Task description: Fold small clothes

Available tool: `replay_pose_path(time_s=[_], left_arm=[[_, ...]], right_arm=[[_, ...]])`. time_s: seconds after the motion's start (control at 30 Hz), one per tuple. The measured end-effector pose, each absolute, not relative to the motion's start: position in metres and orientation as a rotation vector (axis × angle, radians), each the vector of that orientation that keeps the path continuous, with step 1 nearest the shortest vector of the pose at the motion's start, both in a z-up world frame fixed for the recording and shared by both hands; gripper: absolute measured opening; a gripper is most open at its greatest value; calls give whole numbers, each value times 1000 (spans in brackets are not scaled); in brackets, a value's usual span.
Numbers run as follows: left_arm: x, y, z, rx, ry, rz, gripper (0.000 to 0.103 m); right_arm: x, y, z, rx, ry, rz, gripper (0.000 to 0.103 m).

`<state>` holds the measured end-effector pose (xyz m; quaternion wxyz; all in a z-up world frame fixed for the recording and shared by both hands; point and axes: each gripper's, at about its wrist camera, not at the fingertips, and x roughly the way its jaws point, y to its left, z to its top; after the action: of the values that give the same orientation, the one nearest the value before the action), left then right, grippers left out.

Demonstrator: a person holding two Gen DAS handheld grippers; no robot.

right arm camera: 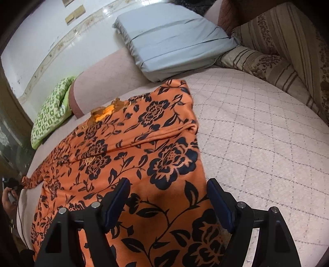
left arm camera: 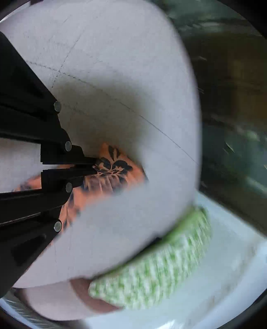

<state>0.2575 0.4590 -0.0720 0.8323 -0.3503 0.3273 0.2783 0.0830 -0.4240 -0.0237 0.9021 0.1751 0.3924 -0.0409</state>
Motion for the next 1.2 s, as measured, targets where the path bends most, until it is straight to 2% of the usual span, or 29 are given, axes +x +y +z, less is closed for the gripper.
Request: replay_pose_path(time_s=[0.17, 0.27, 0.43, 0.67, 0.77, 0.83, 0.9, 0.97, 1.2], left_arm=[[259, 401, 11, -623, 525, 438, 2], [267, 335, 52, -478, 480, 331, 2], [297, 202, 76, -259, 490, 127, 2], [309, -28, 39, -11, 555, -213, 2], [308, -126, -13, 133, 632, -354, 2], [313, -167, -69, 187, 799, -429, 2], [311, -188, -114, 224, 920, -428, 2], [307, -196, -144, 260, 962, -413, 2], [316, -190, -99, 177, 847, -417, 2]], right_arm=[[73, -436, -27, 426, 780, -80, 80], [66, -442, -24, 435, 754, -77, 80], [63, -451, -28, 496, 735, -67, 80], [58, -464, -27, 581, 688, -34, 80], [56, -472, -28, 636, 679, -15, 80], [55, -476, -28, 659, 677, -14, 80], [54, -481, -30, 689, 676, -6, 80], [54, -485, -31, 716, 675, -2, 80], [54, -492, -38, 778, 678, 13, 80]])
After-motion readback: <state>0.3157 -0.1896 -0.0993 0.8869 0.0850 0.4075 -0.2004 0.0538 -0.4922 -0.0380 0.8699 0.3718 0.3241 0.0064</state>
